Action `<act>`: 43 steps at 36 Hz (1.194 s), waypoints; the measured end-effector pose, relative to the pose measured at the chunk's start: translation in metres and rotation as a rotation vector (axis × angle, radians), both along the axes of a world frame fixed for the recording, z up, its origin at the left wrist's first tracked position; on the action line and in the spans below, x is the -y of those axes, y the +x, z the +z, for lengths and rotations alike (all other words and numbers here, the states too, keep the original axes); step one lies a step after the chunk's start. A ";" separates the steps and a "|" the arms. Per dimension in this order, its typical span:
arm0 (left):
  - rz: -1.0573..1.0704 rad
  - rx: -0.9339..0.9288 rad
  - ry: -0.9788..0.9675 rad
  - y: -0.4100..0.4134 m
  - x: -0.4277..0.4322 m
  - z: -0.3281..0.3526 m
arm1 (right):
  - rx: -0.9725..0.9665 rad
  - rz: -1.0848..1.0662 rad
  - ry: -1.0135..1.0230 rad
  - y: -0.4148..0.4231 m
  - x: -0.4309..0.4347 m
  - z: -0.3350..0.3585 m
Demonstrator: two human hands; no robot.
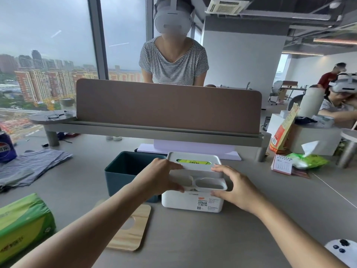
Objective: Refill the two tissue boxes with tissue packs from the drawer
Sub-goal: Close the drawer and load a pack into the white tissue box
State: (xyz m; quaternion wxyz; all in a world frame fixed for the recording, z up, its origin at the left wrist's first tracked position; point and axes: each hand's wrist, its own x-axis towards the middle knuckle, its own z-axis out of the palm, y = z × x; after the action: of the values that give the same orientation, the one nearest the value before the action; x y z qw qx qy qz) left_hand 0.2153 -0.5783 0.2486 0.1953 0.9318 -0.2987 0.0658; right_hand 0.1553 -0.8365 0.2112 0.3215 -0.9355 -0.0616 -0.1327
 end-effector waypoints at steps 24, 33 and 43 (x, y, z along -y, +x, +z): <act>0.022 0.040 -0.032 -0.001 -0.003 -0.010 | -0.016 0.095 0.078 0.007 0.003 -0.009; -0.045 0.097 0.030 0.007 -0.004 -0.017 | 0.048 0.072 -0.035 0.008 0.007 -0.005; -0.075 0.087 0.079 0.011 -0.002 -0.014 | 0.024 0.053 -0.234 0.011 0.016 0.008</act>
State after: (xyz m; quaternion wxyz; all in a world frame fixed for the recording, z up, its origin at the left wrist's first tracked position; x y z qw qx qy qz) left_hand 0.2260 -0.5763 0.2351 0.1475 0.9233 -0.3438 0.0873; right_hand 0.1659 -0.8528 0.2190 0.2127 -0.9631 -0.1052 -0.1270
